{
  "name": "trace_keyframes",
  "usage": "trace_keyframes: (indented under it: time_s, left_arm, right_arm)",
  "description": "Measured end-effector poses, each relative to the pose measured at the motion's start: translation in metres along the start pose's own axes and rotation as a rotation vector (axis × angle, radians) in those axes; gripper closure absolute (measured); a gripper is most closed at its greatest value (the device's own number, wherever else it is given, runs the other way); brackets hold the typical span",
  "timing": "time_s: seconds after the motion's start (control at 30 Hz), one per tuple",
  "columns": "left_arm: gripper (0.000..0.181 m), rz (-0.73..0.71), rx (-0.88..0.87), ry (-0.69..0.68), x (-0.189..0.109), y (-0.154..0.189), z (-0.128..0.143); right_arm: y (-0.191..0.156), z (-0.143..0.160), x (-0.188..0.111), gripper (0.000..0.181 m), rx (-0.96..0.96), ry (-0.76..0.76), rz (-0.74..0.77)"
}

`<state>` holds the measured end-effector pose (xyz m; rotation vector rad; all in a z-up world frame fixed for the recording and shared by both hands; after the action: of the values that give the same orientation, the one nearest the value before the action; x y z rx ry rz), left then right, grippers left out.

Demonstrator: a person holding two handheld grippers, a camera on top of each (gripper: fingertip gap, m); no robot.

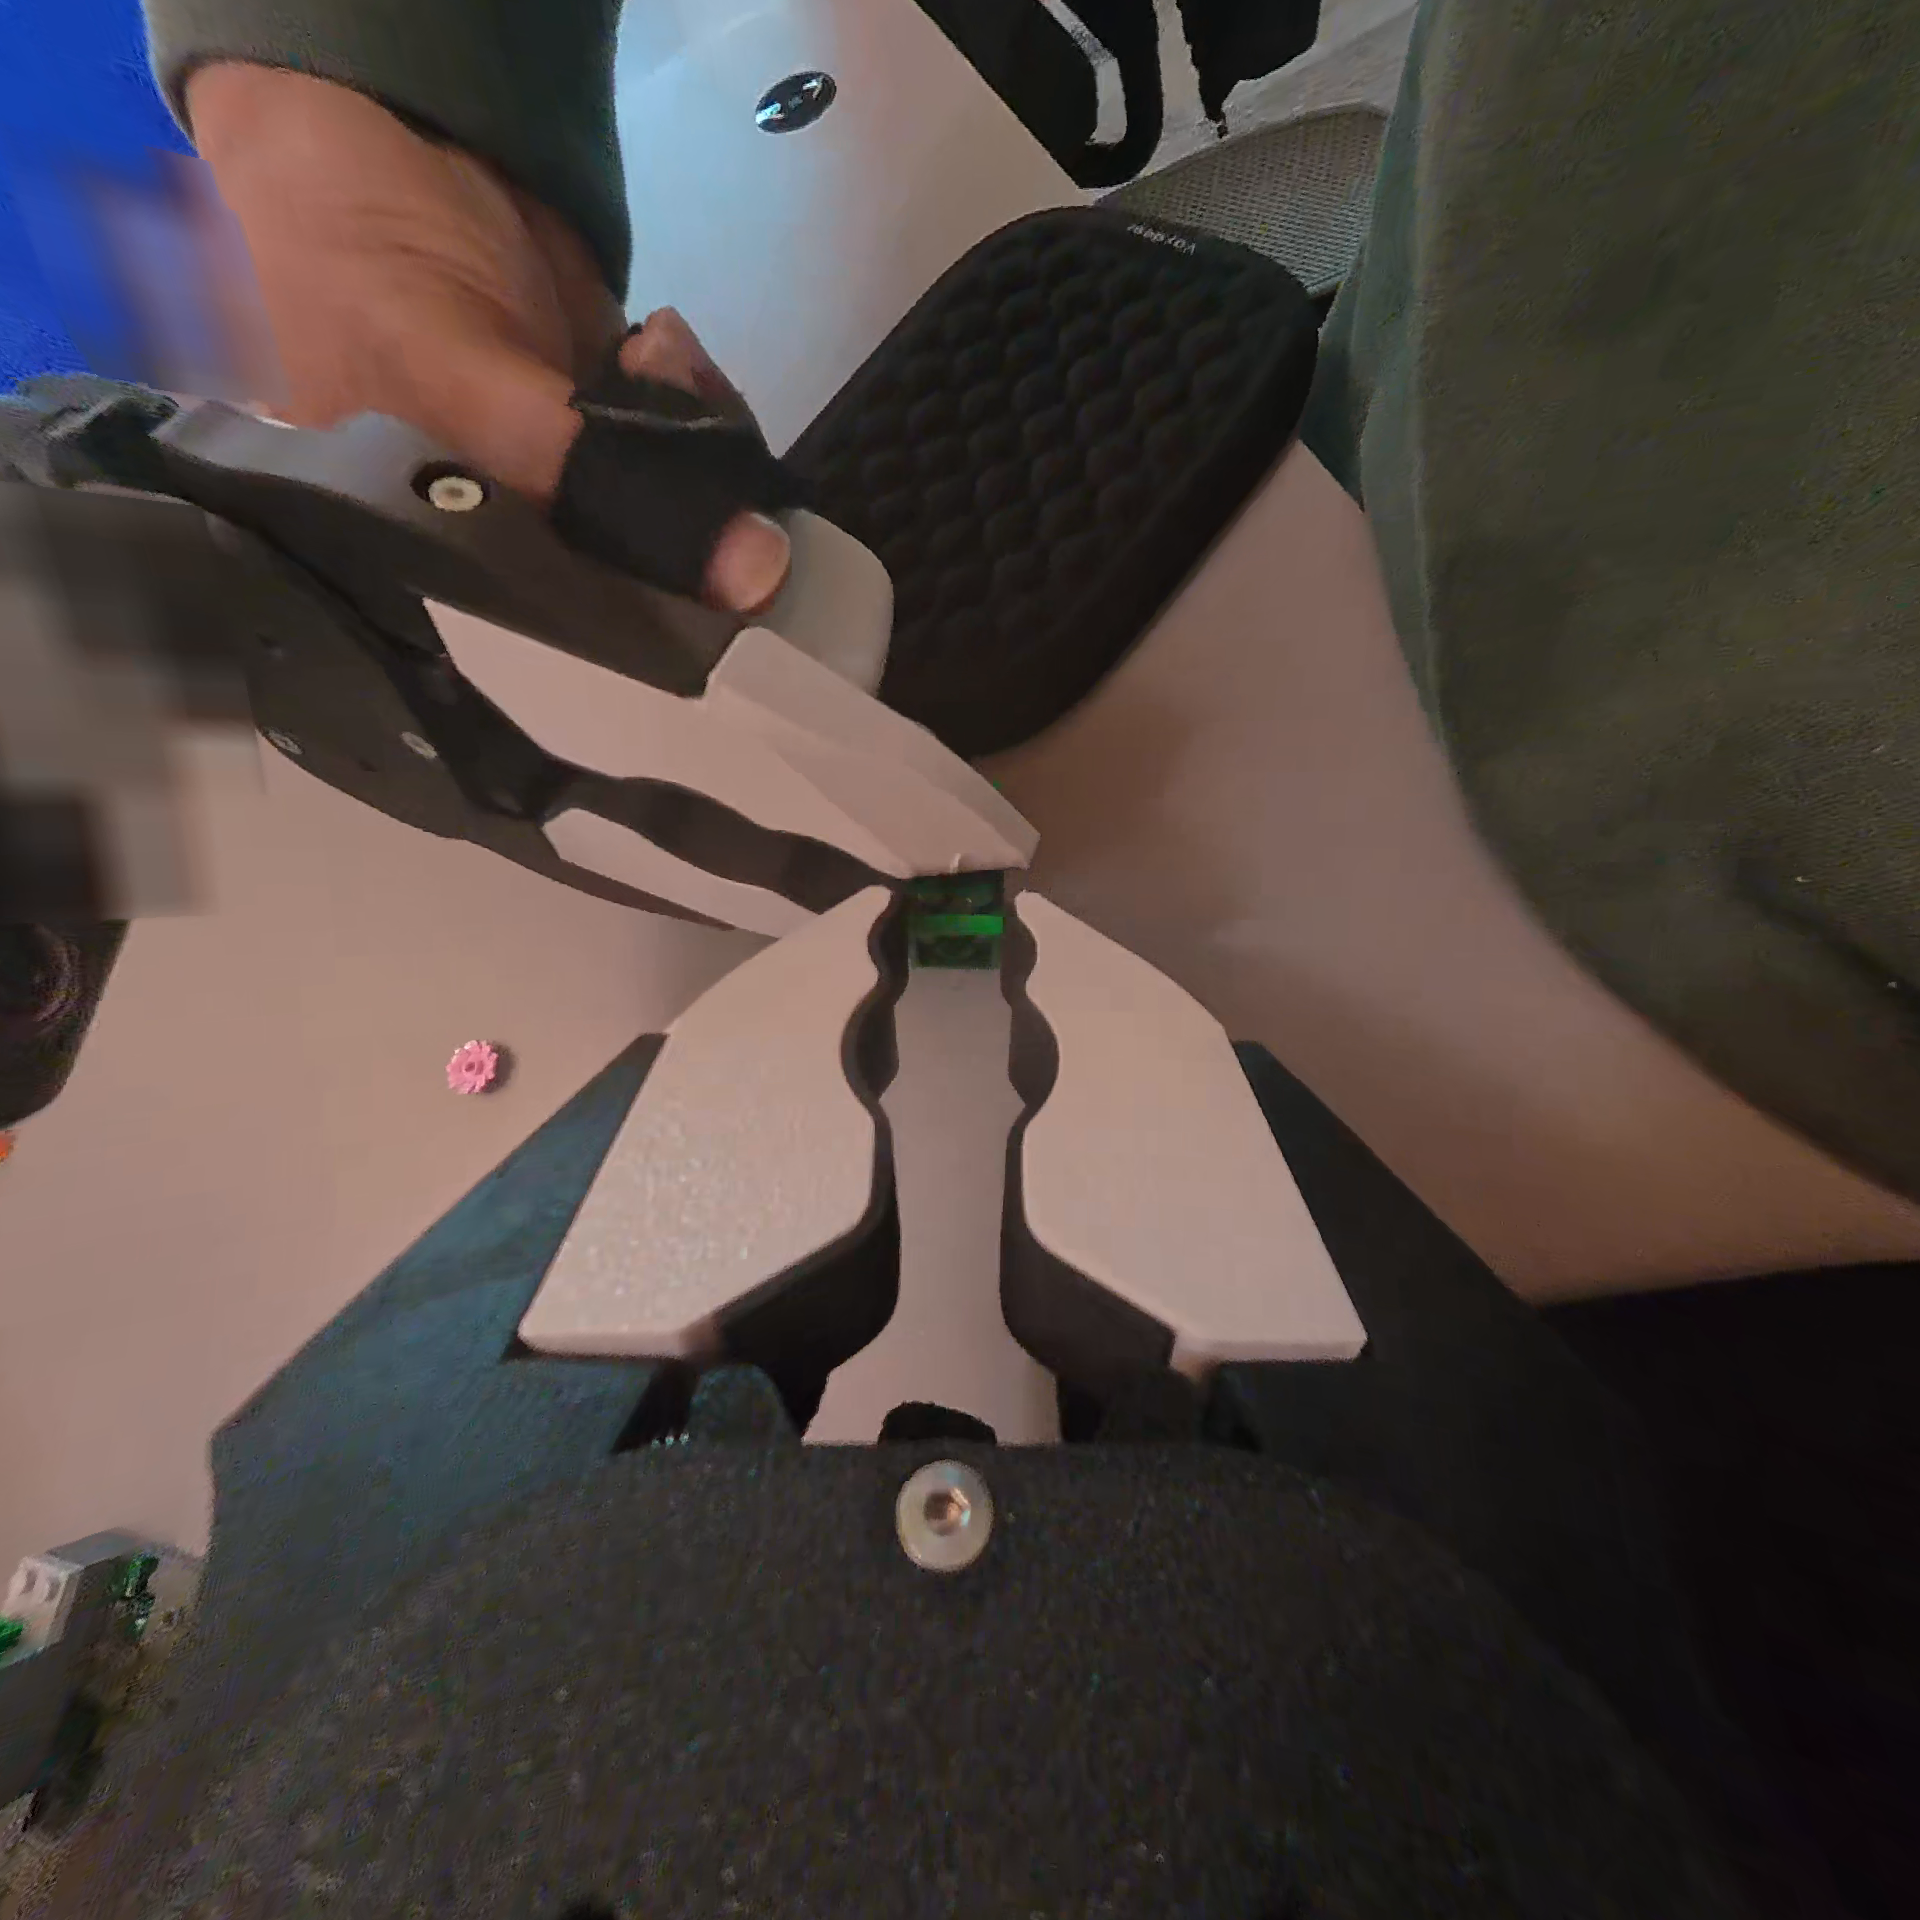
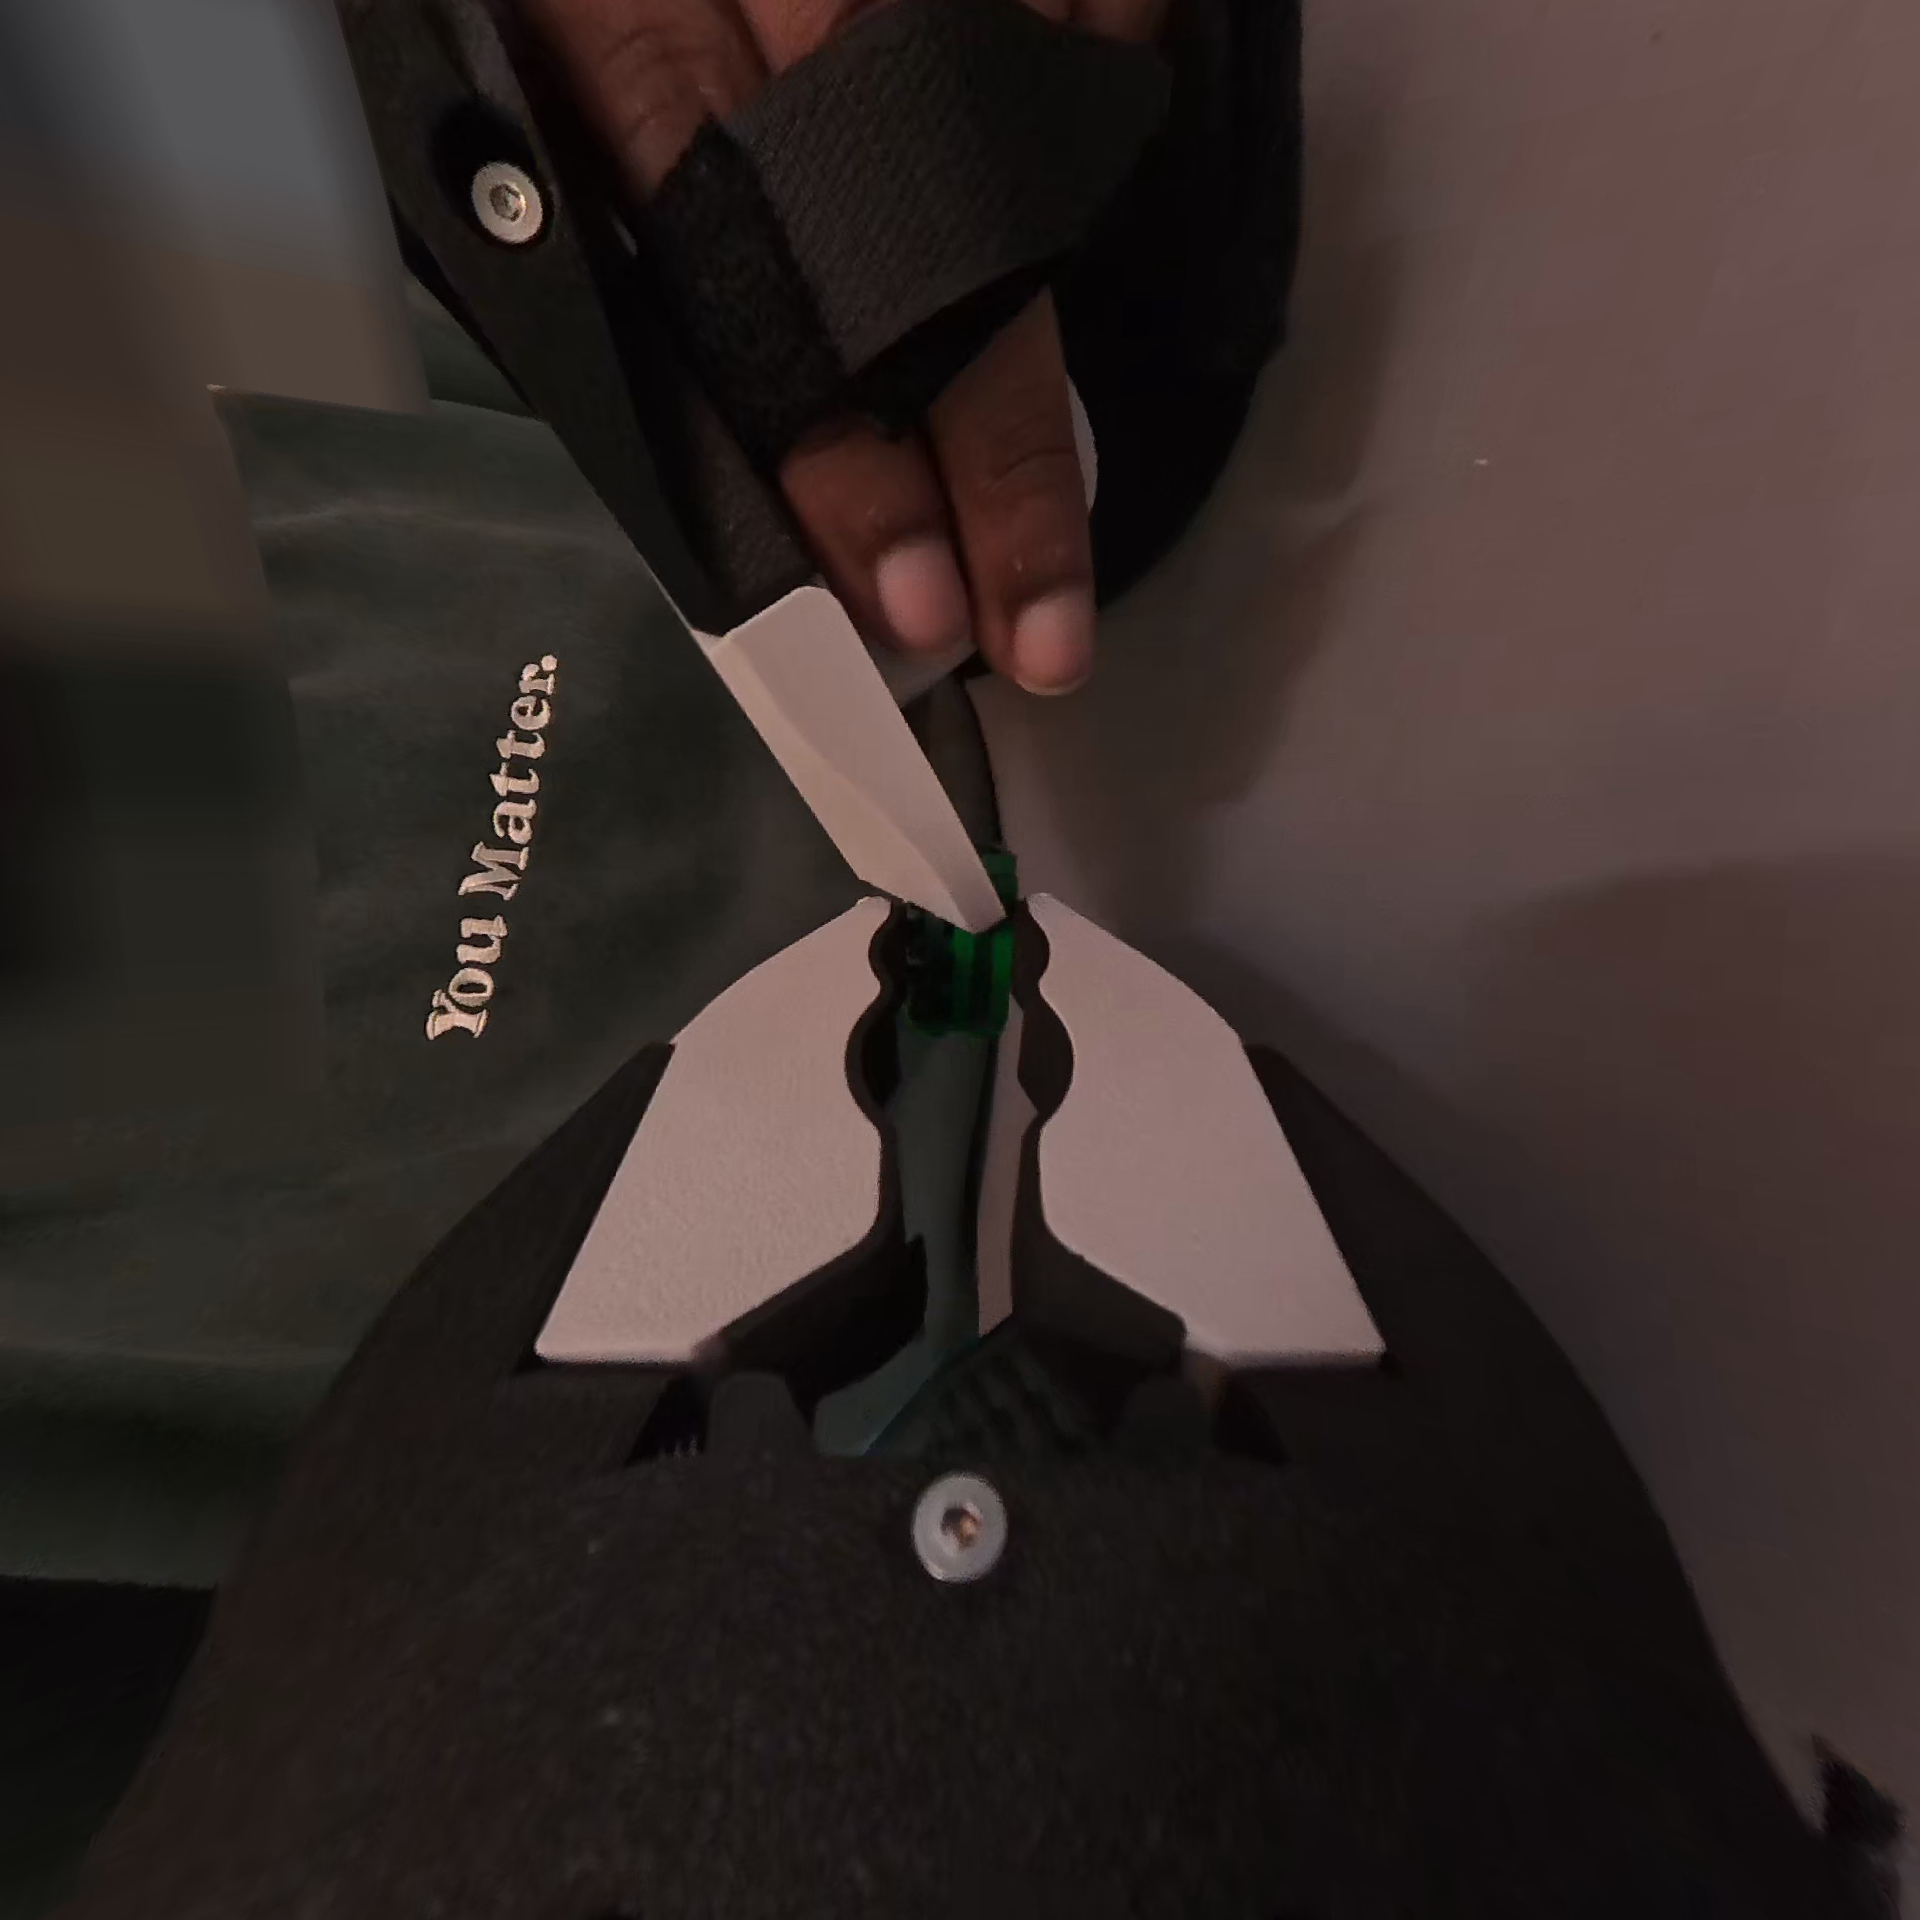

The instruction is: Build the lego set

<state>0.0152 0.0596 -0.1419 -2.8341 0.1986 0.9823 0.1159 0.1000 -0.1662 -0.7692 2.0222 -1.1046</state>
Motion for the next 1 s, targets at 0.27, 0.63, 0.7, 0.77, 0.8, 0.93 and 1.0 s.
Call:
trace_keyframes:
  time_s: [0.27,0.63,0.7,0.77,0.8,0.93,1.0]
  left_arm:
    - [0.164,0.030,0.045,0.064,-0.008,0.007,-0.002]
    - [0.158,-0.047,-0.143,0.167,-0.034,-0.008,0.005]
    - [0.156,-0.050,-0.229,0.182,-0.032,-0.012,0.007]
    - [0.153,-0.053,-0.243,0.154,-0.025,-0.010,0.010]
    - [0.153,-0.048,-0.243,0.144,-0.021,-0.008,0.011]
    - [0.154,-0.081,-0.254,0.135,-0.011,-0.006,0.010]
    - [0.157,-0.104,-0.254,0.132,-0.010,-0.007,0.010]
  right_arm:
    - [-0.013,0.003,0.007,0.165,-0.092,0.081,0.027]
    - [-0.041,-0.002,0.001,0.165,-0.537,-0.065,0.542]
    - [-0.045,-0.003,0.003,0.166,-0.640,-0.099,0.673]
    - [-0.048,-0.004,0.004,0.166,-0.720,-0.118,0.781]
    - [-0.048,-0.004,0.004,0.166,-0.754,-0.125,0.822]
    - [-0.049,-0.003,0.008,0.166,-0.840,-0.170,0.917]
    - [-0.048,-0.001,0.009,0.166,-0.855,-0.172,0.941]
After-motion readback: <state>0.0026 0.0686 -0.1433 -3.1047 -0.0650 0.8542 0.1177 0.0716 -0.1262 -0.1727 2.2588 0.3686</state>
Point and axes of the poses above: each gripper's, where its closed fingertips meet, x out along the fingers, z out of its underside, y = z × x across the jaws, the point moved 8 cm from there along -x, back along the fingers, and after that the axes turned 9 degrees about -x, right-handed, at the moved point
